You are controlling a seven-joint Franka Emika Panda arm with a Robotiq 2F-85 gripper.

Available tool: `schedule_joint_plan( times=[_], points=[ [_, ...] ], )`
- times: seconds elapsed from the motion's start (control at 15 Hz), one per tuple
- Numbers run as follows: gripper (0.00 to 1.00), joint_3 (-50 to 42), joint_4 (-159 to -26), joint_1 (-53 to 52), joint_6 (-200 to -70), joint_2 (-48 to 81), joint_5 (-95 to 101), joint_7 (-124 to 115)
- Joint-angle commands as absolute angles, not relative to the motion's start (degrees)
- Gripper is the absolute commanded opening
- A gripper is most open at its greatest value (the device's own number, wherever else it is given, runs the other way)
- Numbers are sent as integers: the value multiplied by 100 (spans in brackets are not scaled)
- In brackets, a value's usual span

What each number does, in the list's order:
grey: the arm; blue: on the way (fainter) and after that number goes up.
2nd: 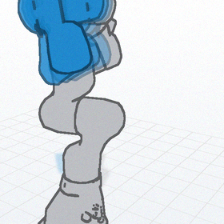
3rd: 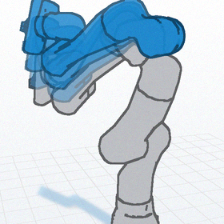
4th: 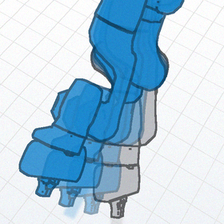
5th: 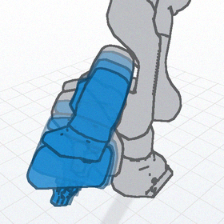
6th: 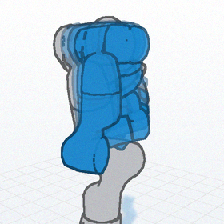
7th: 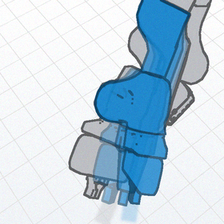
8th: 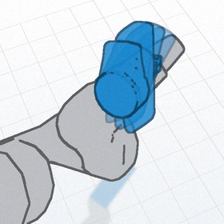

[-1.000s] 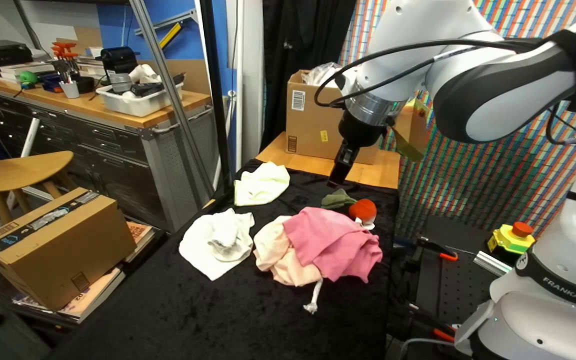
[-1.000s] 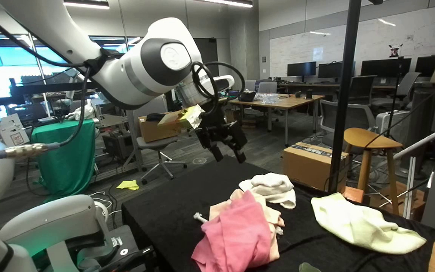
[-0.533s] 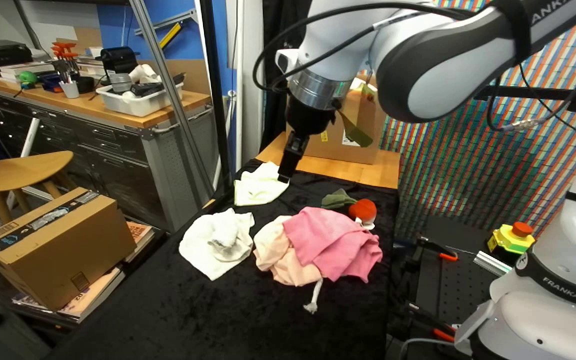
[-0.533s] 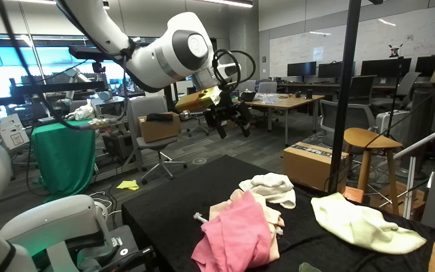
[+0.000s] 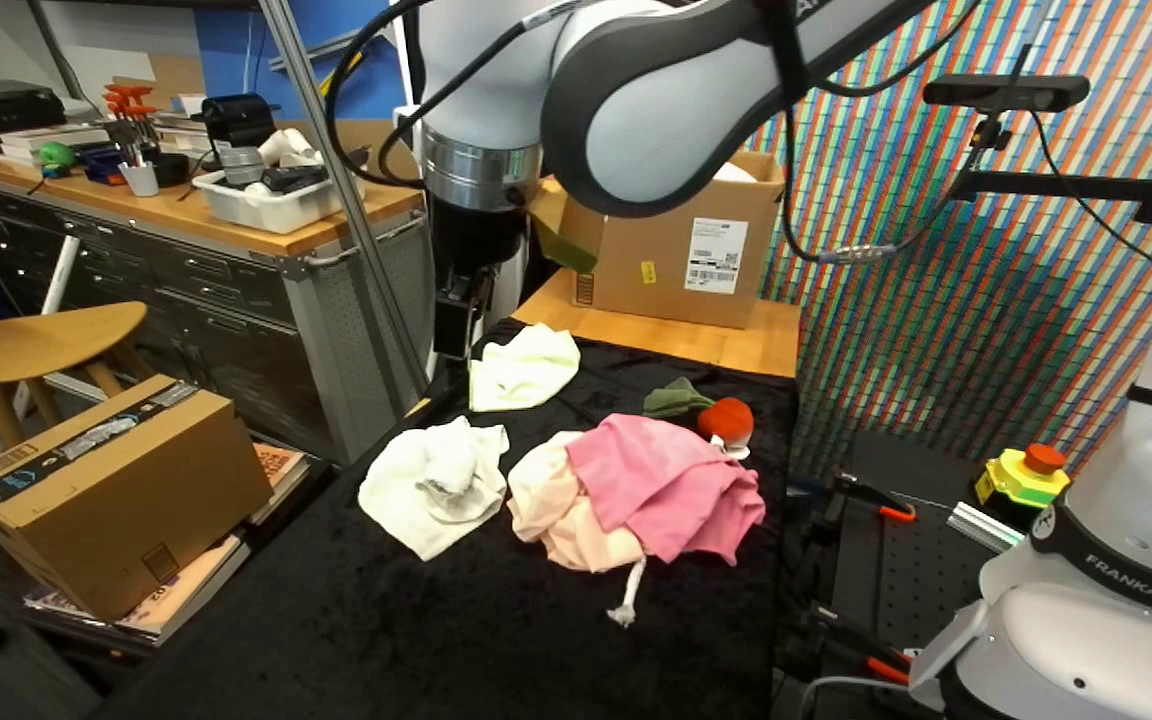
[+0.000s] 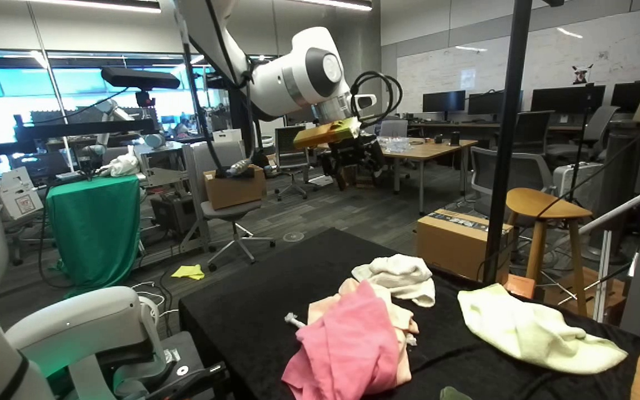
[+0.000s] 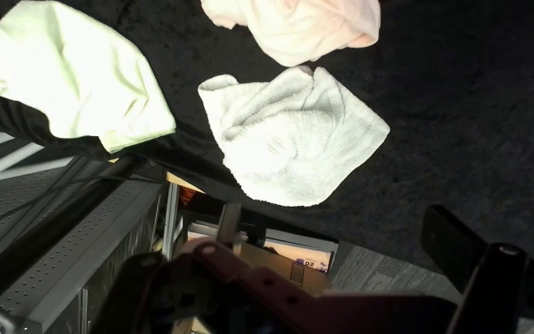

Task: Pile up all the objects on the table.

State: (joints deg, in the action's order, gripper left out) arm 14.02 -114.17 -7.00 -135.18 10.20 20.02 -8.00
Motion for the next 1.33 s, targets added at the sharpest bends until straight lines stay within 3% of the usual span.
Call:
schedule_joint_plan(
  times=[0.0, 1.27],
  points=[
    [100, 1068, -10393, -955, -13211, 1927, 1960, -542],
    [100, 684, -9556, -957, -13734, 3914, 826, -168]
  ],
)
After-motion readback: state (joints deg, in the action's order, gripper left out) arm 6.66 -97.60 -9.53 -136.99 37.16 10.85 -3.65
